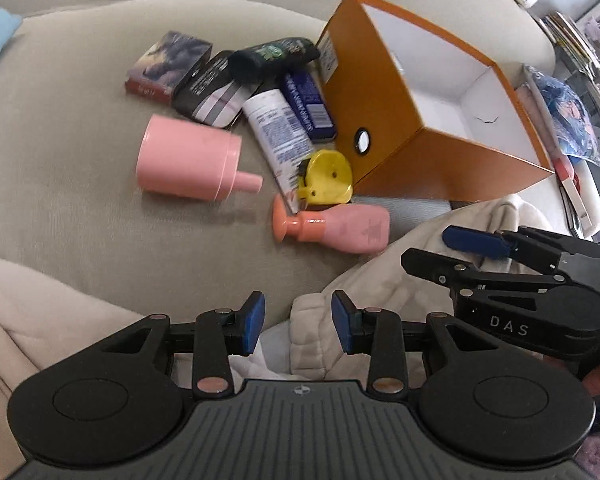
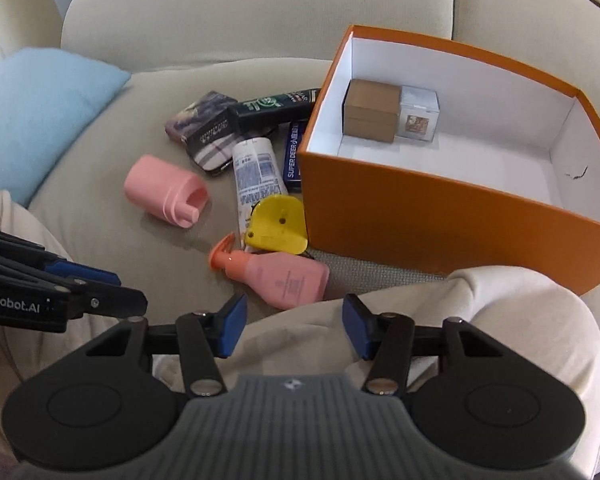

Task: Organize rigid objects
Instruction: 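Withdraw both tools from the box back toward the item pile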

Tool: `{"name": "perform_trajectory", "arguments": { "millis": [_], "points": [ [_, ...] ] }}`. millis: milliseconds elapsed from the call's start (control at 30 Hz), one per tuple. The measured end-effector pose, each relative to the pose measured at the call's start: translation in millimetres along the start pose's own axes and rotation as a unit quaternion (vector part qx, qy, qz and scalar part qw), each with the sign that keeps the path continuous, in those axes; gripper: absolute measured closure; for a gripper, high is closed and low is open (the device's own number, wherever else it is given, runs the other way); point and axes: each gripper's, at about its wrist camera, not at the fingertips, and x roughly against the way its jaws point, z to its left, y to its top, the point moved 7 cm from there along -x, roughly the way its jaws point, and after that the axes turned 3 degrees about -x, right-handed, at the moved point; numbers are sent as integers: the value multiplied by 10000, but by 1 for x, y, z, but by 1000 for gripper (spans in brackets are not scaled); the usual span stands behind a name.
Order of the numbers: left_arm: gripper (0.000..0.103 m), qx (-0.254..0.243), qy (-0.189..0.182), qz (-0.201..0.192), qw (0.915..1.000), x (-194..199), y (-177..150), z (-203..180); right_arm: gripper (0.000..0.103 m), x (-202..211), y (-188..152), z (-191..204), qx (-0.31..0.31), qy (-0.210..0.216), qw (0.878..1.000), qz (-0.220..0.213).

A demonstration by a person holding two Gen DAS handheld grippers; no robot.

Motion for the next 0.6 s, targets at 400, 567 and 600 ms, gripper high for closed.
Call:
{"name": "perform_trajectory", "arguments": {
  "millis": [400,567,600],
  "points": [
    [62,-268,256,-197,9991,4,7,9,49,-45,4,45,1459,104,9883,440],
    [62,-279,370,-127,9988,-3,11,19,48,-63,5,58,2416,-287,9686,505],
    [62,-279,389,-99,9988,-5,11,20,46,-67,6,59,2564,-355,9646,510]
  ]
}}
